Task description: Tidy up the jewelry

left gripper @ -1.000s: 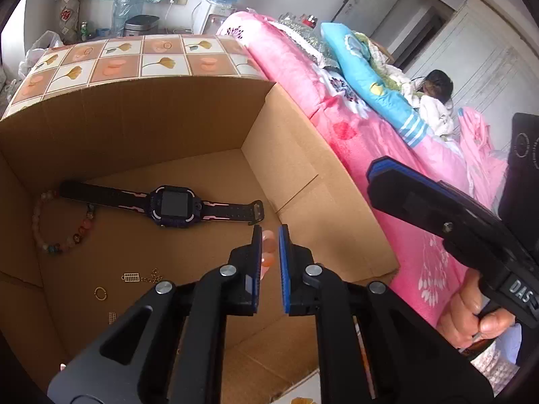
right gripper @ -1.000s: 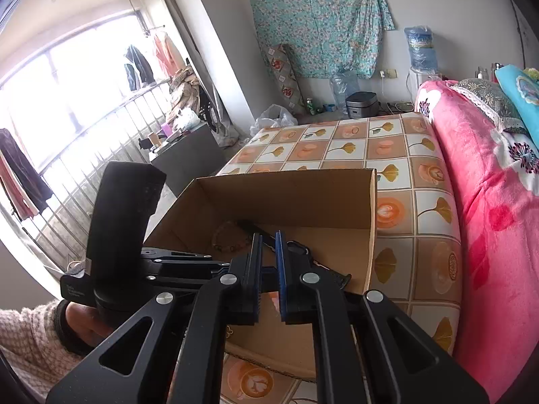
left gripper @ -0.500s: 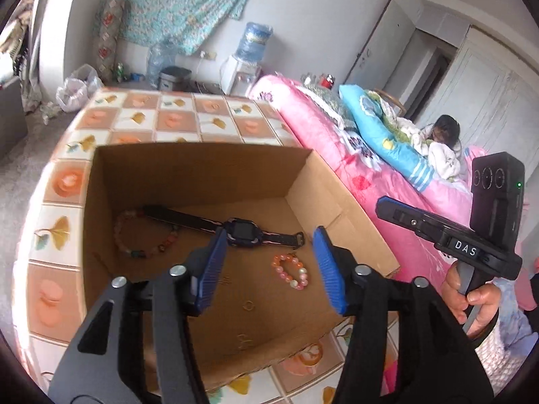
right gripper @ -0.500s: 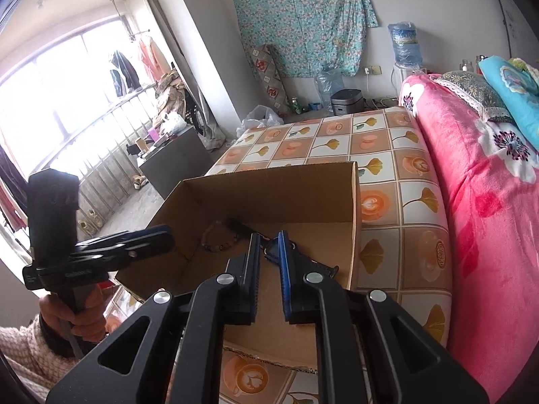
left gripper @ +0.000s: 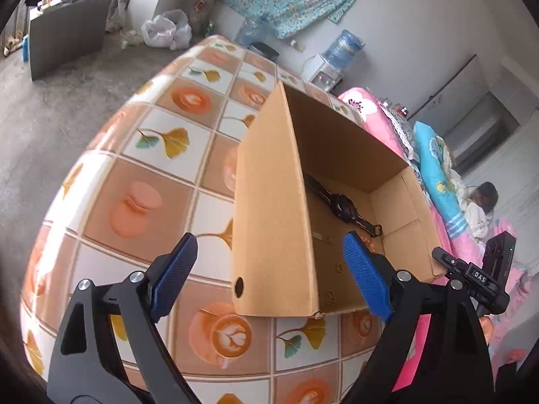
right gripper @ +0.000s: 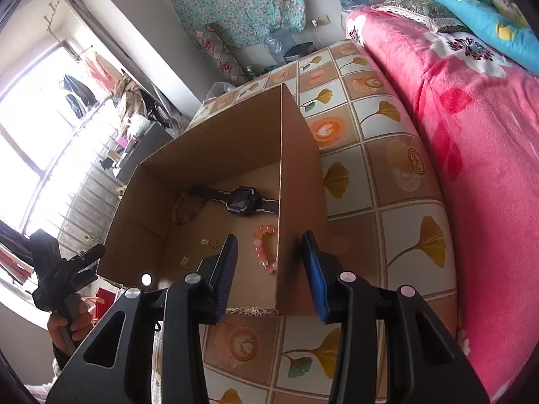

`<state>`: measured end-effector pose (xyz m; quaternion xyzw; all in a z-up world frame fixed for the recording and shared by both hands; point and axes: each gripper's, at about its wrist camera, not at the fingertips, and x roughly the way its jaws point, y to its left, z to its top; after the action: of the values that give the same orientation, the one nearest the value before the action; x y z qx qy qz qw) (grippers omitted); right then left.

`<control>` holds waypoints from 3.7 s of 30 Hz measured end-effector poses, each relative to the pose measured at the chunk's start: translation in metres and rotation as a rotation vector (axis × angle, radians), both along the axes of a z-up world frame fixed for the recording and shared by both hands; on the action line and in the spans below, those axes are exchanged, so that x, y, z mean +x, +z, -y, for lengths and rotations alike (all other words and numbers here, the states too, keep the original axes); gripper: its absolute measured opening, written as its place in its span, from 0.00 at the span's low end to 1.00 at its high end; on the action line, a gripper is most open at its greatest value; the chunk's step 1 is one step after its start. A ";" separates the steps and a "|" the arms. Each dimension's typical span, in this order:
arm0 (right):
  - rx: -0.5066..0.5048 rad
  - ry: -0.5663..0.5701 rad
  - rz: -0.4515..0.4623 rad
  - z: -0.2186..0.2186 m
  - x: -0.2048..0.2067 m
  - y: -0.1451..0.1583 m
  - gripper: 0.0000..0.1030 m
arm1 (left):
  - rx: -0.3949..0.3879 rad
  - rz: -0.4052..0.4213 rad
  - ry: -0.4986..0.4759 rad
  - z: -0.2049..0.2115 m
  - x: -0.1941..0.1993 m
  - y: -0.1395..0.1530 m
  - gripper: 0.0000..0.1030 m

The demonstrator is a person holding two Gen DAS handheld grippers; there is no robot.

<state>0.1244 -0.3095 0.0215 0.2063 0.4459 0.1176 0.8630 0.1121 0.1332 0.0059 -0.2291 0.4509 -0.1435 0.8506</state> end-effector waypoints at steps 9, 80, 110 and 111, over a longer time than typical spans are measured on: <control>-0.009 0.031 -0.032 -0.008 -0.012 0.002 0.40 | -0.003 -0.020 -0.050 0.037 -0.018 -0.011 0.82; -0.368 -0.066 -0.069 -0.128 -0.151 0.001 0.92 | 0.562 -0.057 -0.079 0.108 -0.143 0.016 0.92; -0.352 -0.075 -0.119 -0.125 -0.140 -0.006 0.92 | 0.576 -0.106 -0.091 0.115 -0.130 0.010 0.92; -0.350 -0.077 -0.120 -0.125 -0.140 -0.007 0.92 | 0.577 -0.106 -0.092 0.116 -0.129 0.010 0.92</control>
<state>-0.0154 -0.1850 0.0149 0.0765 0.5021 -0.0075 0.8614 -0.0168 0.0177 0.0158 0.0355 0.5270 -0.0357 0.8484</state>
